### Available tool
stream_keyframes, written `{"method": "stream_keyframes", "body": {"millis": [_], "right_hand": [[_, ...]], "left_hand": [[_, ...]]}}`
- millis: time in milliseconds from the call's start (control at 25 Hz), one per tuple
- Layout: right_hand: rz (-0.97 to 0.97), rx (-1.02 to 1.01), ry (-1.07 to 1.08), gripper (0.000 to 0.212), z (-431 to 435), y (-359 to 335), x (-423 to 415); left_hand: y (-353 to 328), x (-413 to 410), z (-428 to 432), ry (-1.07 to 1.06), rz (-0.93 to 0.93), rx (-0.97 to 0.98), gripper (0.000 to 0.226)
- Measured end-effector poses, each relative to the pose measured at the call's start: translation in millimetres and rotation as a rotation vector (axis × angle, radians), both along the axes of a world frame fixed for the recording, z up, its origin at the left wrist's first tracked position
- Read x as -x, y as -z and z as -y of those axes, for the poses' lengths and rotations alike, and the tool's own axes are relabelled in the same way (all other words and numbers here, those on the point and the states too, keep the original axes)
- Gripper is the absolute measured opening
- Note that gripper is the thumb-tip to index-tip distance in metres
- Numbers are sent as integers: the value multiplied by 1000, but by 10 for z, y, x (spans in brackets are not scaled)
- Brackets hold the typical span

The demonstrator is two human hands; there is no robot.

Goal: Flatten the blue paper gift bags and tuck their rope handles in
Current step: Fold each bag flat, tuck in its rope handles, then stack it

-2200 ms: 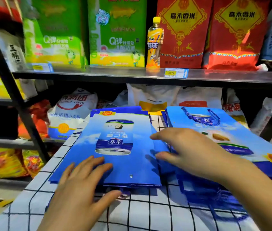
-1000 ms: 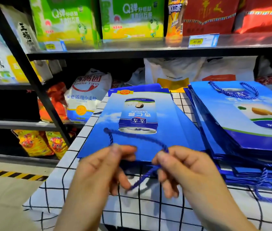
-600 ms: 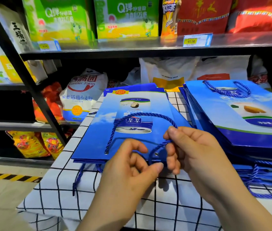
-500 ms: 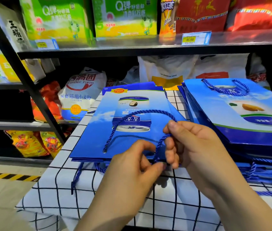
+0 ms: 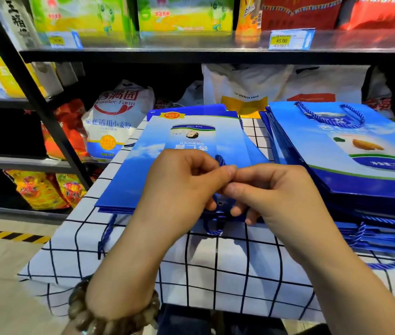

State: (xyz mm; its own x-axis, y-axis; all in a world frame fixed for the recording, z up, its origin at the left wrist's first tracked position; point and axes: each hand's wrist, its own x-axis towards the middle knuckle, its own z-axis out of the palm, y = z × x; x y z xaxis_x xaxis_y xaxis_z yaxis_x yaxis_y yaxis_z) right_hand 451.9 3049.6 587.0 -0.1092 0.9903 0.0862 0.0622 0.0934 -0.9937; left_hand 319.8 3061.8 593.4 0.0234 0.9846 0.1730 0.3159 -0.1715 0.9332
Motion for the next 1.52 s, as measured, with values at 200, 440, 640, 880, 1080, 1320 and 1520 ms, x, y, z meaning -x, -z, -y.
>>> {"method": "stream_keyframes", "body": {"millis": [200,440,640,880,1080,1320,1520], "right_hand": [[-16,19,25,22,-94,61,-7],[220,-130,129,26,-149,181,-29],[253,-145,94,32,-158,241,-9],[627,-283,41,17,-164,272,-41],[976,-540,-136,42,-90,189,-133],[754,-544,-62,43,-97,254,-96],[721,-624,-46,42,-56,307,-38]], "left_hand": [[42,44,-42,36,53,9,19],[248,356,37,51,-561,-250,29],[400,429,61,91,-775,-377,33],[402,464,22,67,-641,-338,34],[374,378,34,22,-666,-493,5],[367,181,229,-156,-902,-411,25],[355,108,265,-243,-944,-423,32]]}}
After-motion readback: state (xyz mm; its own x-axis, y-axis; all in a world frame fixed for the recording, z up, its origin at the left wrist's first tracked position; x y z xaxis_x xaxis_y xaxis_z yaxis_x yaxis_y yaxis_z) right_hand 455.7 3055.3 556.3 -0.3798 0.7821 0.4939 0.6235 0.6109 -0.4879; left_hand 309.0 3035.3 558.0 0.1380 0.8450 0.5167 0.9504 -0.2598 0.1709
